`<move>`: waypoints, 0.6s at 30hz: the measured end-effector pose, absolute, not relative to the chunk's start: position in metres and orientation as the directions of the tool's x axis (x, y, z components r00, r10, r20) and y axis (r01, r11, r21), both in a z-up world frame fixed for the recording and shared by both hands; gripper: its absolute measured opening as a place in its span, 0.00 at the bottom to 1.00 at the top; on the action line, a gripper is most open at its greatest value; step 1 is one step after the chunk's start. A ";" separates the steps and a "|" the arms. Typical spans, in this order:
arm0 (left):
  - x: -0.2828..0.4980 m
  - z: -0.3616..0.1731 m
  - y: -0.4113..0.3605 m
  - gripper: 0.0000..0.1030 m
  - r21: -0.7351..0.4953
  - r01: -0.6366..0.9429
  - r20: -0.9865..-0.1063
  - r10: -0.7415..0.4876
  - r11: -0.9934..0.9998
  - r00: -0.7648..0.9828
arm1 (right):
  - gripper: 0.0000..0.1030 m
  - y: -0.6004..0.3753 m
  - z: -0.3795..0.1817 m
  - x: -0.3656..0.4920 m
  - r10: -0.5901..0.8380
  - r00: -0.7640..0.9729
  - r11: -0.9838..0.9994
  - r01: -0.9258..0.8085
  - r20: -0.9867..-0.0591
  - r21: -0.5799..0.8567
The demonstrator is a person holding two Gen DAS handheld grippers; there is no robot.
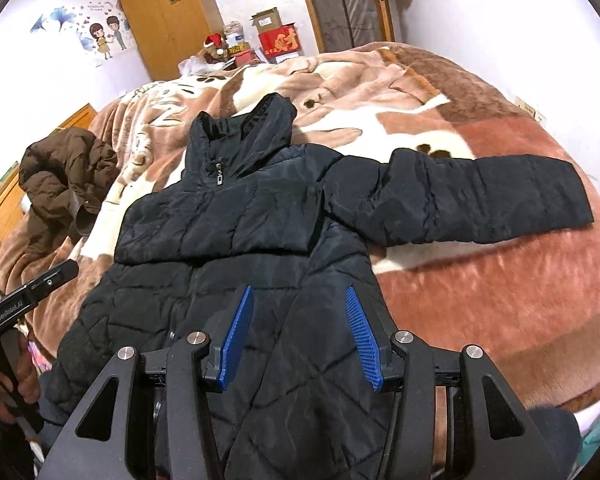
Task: Fold large clothes
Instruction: 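Grasp the other black sleeve near its cuff with the right gripper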
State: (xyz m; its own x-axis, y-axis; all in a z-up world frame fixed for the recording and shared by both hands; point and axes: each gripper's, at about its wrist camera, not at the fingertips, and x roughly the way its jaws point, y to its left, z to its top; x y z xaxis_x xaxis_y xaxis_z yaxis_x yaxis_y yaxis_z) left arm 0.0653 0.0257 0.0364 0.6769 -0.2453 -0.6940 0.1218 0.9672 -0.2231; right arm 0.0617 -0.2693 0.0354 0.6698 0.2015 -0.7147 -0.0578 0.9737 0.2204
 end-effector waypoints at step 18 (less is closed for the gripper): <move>0.090 0.090 0.024 0.65 -0.162 0.148 -0.623 -0.217 0.976 0.752 | 0.48 -0.295 0.091 0.084 0.162 0.769 0.975 -0.027 -0.619 0.222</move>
State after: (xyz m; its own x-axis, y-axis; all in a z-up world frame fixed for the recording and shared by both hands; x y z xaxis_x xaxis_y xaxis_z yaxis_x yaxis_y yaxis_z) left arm 0.0896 0.0236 0.0902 0.7518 -0.2172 -0.6226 0.1479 0.9757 -0.1617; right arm 0.0841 -0.2952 0.0906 0.7686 0.1621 -0.6189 -0.0267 0.9747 0.2221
